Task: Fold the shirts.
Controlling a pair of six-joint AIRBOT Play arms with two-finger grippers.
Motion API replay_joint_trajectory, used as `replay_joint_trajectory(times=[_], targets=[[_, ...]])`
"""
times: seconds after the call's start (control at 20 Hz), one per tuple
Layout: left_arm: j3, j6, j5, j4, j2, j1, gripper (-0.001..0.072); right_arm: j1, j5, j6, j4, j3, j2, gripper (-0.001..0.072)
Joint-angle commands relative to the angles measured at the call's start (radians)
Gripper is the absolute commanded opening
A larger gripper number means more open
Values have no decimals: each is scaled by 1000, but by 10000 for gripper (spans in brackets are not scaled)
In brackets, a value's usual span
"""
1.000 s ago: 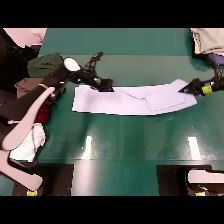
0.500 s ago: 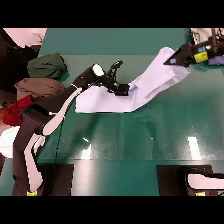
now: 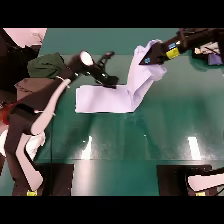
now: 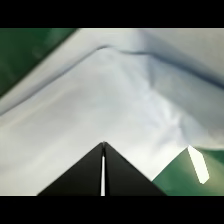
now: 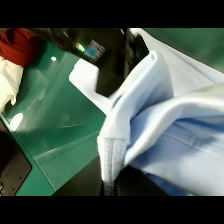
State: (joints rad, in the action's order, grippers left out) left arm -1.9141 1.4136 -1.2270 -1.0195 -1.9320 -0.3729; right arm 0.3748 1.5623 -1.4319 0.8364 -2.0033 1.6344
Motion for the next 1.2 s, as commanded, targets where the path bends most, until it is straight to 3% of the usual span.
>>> replay_joint_trajectory(times=[0.0, 0.3, 0.35, 0.45, 0.5, 0.6, 0.75, 0.85, 1.15], targets=[[-4, 0, -131, -169, 118, 117, 24, 74, -26, 21, 1, -6, 45, 15], [-4, 0, -164, -178, 341, 332, 26, 351, -304, 149, -14, -48, 218, 18], [-4, 1, -165, -178, 367, 351, 26, 410, -373, 196, -36, -74, 266, 85], [-6, 1, -171, -178, 407, 382, 26, 504, -552, 252, -55, -117, 340, 593], [-6, 0, -177, -178, 418, 393, 26, 521, -622, 253, -56, -111, 341, 698], [-6, 0, -197, -179, 442, 417, 26, 499, -644, 252, -43, -30, 275, 696], [-5, 0, -210, -181, 453, 433, 26, 385, -473, 177, 60, 130, 139, 627], [3, 1, -213, -173, 452, 433, 26, 282, -384, 153, 83, 264, 58, 626], [66, 0, -220, -151, 451, 433, 26, -49, -382, 35, 65, 681, -78, 633]])
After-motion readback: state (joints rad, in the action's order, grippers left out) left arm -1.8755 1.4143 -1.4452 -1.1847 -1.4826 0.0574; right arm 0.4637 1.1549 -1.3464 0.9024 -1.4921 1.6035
